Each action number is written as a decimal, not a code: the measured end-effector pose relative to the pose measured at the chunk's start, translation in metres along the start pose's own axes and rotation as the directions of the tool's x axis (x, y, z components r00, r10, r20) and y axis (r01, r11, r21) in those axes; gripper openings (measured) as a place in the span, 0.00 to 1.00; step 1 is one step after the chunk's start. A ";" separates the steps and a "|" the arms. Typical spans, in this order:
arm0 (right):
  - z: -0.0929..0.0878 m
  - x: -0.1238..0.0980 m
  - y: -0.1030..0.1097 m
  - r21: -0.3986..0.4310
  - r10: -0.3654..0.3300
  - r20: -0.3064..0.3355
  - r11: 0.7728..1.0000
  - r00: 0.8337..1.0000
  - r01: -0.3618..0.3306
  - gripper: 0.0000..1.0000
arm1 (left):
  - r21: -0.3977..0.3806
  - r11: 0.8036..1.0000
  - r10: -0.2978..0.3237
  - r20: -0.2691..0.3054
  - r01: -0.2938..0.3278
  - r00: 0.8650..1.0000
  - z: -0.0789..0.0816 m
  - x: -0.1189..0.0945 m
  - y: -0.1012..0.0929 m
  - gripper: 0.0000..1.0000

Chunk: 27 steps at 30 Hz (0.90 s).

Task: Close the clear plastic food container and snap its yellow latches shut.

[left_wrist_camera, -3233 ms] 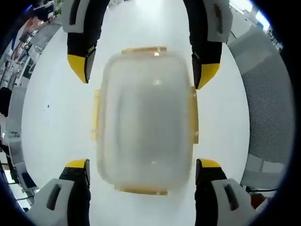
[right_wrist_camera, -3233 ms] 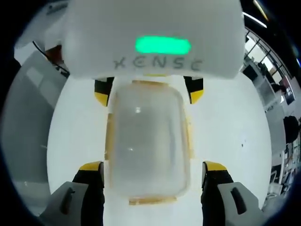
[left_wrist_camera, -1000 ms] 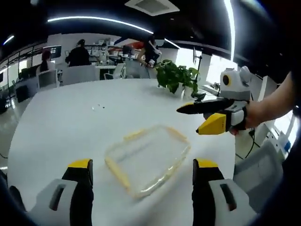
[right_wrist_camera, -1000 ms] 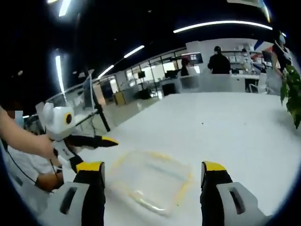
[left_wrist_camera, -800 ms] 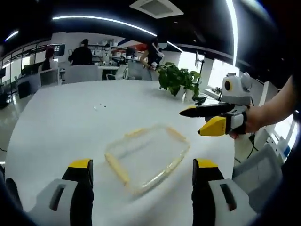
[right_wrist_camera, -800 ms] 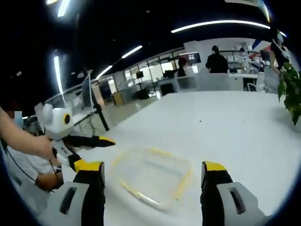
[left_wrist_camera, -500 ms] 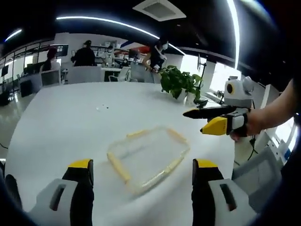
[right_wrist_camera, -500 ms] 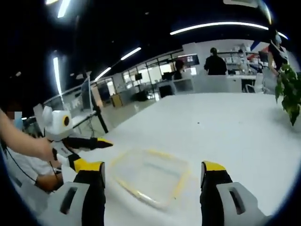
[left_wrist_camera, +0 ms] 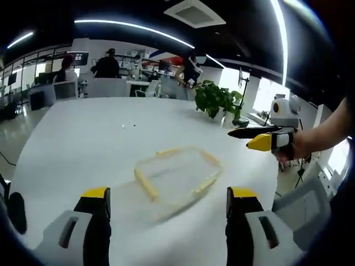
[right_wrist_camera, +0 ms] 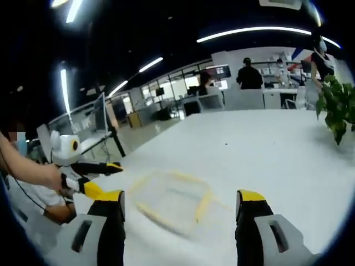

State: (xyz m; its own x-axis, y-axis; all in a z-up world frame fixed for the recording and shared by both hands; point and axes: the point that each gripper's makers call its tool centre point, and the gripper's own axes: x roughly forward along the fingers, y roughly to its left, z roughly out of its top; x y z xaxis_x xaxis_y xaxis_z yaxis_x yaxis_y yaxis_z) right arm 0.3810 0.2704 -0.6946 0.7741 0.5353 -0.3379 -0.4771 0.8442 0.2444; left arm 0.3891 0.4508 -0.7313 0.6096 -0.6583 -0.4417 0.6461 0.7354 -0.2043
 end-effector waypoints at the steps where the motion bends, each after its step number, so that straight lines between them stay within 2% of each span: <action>1: 0.000 -0.003 -0.002 0.004 -0.005 0.004 1.000 1.000 0.005 0.82 | -0.006 1.000 0.005 -0.003 -0.005 1.000 -0.003 -0.004 0.000 0.86; 9: -0.011 -0.022 -0.002 0.023 -0.024 0.011 0.999 1.000 0.024 0.82 | -0.088 0.995 0.053 0.030 -0.050 0.998 -0.014 -0.024 0.006 0.85; 14: -0.014 -0.033 0.002 0.031 -0.027 0.016 0.999 1.000 0.026 0.82 | -0.095 0.994 0.061 0.033 -0.057 0.998 -0.020 -0.031 0.002 0.85; 27: -0.023 -0.063 0.015 0.037 -0.013 0.031 0.999 0.999 0.011 0.81 | -0.180 0.981 0.084 0.077 -0.069 0.994 -0.032 -0.058 -0.008 0.84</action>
State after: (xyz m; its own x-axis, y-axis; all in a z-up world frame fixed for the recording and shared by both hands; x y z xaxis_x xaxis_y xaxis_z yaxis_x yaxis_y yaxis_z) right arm 0.3149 0.2501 -0.6903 0.7927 0.5235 -0.3123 -0.4524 0.8486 0.2742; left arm 0.3339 0.4884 -0.7321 0.6948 -0.6049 -0.3890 0.5094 0.7957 -0.3276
